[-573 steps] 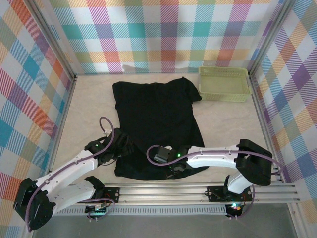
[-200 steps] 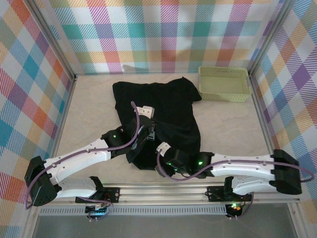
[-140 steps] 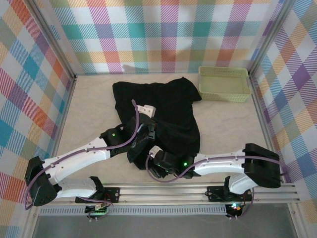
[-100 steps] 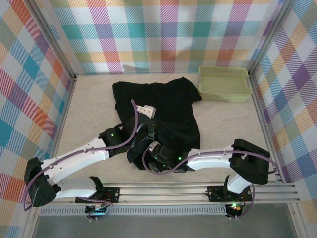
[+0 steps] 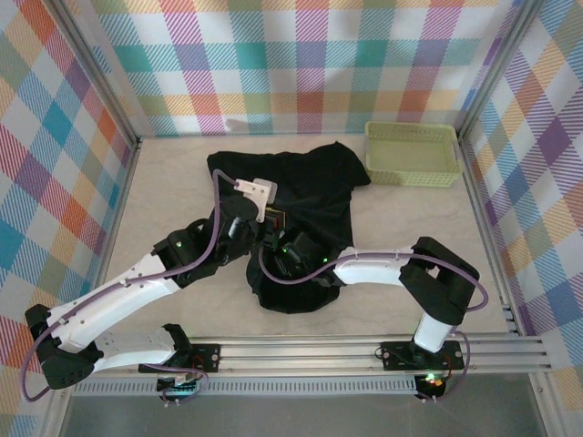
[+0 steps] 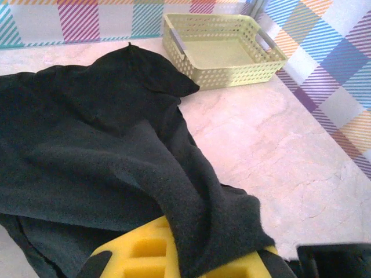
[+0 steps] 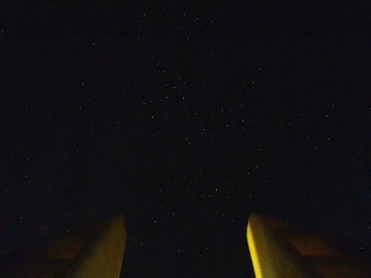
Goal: Fold the inside-out t-shirt
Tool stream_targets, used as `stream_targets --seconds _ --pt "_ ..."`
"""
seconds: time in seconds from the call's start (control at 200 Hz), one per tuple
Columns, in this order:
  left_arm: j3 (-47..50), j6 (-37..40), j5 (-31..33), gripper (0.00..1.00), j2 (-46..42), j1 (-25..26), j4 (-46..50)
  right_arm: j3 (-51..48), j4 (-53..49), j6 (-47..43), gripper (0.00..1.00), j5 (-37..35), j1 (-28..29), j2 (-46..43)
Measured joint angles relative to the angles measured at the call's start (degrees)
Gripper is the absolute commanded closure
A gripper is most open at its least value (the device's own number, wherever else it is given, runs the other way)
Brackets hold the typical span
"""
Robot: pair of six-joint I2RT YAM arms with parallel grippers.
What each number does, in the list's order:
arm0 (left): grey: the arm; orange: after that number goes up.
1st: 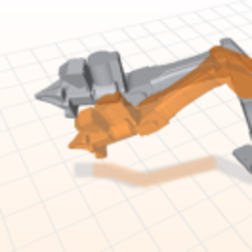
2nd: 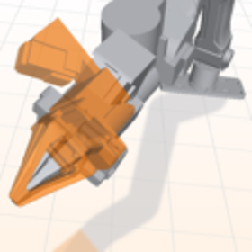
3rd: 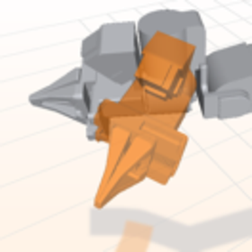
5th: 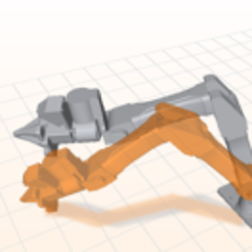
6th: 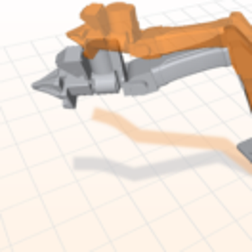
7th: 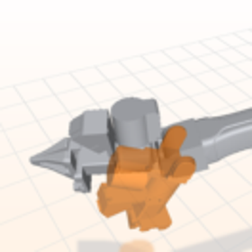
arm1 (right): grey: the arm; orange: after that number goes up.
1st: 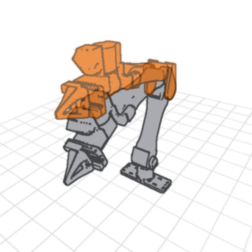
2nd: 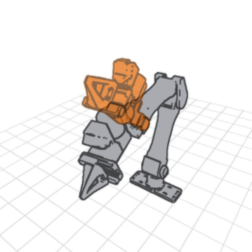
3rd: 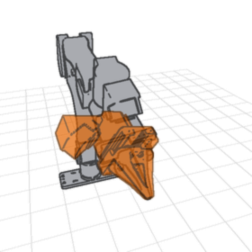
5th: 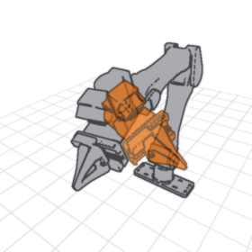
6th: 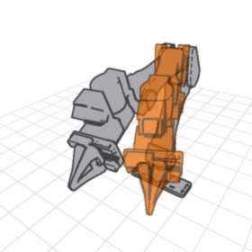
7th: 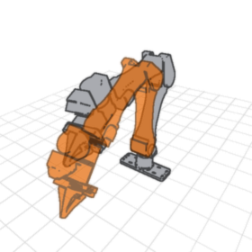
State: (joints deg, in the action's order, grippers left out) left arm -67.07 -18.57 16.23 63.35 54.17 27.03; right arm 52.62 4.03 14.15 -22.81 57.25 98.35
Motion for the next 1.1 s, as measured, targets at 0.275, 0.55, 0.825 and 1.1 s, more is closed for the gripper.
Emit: stream_targets --seconds 0.275,0.55,0.825,1.1 --pt "-3.74 -0.24 -2.4 1.0 0.0 0.0 1.77 10.56 3.37 0.28 0.29 -2.67 -6.6 8.9" --pt "-11.1 -0.26 -3.78 1.0 1.01 0.0 3.37 23.85 -0.63 3.5 0.17 -2.82 -10.56 17.66" --pt "-22.01 -0.44 -4.68 1.0 4.44 0.42 7.19 38.73 -10.32 7.76 0.08 -3.82 -12.44 25.62" --pt "-29.55 -0.46 -4.63 1.0 8.33 2.25 8.92 57.99 -27.19 13.51 0.0 -5.31 -13.88 36.5"
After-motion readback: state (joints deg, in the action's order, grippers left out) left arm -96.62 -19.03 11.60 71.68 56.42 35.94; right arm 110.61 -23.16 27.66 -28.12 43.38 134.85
